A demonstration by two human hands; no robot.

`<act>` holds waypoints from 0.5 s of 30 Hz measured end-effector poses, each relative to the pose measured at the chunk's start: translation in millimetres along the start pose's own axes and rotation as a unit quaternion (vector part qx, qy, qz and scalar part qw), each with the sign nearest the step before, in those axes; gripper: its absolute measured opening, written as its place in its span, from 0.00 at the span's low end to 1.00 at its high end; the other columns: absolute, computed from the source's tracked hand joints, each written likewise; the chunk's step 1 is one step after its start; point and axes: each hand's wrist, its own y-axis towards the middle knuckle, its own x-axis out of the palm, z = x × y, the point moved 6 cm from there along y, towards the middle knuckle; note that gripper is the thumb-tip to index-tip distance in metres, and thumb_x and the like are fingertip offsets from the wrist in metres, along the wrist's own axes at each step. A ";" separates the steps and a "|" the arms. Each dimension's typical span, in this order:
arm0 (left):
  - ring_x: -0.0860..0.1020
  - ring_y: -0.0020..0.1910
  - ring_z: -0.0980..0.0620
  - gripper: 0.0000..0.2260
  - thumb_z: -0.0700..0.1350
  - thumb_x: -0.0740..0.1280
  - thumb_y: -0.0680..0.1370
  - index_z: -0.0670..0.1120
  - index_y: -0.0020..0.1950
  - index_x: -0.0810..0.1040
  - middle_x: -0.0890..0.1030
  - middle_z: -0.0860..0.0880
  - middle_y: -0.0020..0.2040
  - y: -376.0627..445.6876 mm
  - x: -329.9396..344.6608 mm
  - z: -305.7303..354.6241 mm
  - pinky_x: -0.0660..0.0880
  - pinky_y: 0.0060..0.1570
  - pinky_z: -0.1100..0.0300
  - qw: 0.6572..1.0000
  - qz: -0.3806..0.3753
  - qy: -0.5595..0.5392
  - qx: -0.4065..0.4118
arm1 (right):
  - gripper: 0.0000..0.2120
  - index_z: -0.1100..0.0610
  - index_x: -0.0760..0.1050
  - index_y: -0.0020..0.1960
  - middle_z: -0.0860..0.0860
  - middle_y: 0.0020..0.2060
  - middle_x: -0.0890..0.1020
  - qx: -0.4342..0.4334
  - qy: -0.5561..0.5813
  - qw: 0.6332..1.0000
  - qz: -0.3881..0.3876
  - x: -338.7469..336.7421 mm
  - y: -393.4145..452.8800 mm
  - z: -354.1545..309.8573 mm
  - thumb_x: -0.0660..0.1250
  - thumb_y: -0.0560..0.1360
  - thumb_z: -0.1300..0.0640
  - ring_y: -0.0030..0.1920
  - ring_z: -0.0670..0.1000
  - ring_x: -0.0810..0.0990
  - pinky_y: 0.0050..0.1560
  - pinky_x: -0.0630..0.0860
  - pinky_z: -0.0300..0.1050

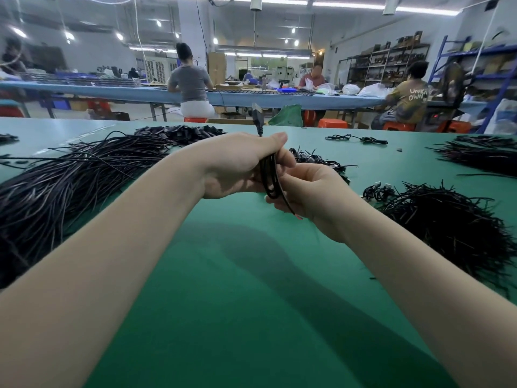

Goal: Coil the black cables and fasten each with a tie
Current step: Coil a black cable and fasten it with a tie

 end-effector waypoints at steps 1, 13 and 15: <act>0.77 0.33 0.56 0.21 0.55 0.56 0.83 0.47 0.38 0.80 0.78 0.52 0.31 -1.1 -0.9 0.4 0.75 0.42 0.60 1.000 0.010 0.028 -0.004 | 0.08 0.59 0.79 0.42 0.49 0.30 0.81 0.001 0.000 1.000 0.009 -0.9 0.9 0.4 0.65 0.78 0.58 0.31 0.46 0.81 0.33 0.77 0.36; 0.78 0.41 0.52 0.17 0.51 0.58 0.82 0.47 0.40 0.81 0.82 0.51 0.37 12.1 4.3 -8.5 0.74 0.48 0.57 0.991 0.051 -0.103 0.066 | 0.15 0.53 0.78 0.51 0.51 0.43 0.85 0.106 0.045 0.989 -0.096 8.1 -4.9 4.9 0.58 0.80 0.44 0.43 0.53 0.85 0.45 0.81 0.45; 0.78 0.41 0.53 0.17 0.51 0.58 0.82 0.47 0.40 0.80 0.81 0.51 0.36 13.7 1.7 -9.7 0.75 0.47 0.59 0.988 0.067 -0.118 0.072 | 0.17 0.53 0.77 0.54 0.51 0.47 0.84 0.110 0.047 0.984 -0.129 8.4 -6.8 3.1 0.59 0.79 0.42 0.45 0.53 0.84 0.50 0.80 0.49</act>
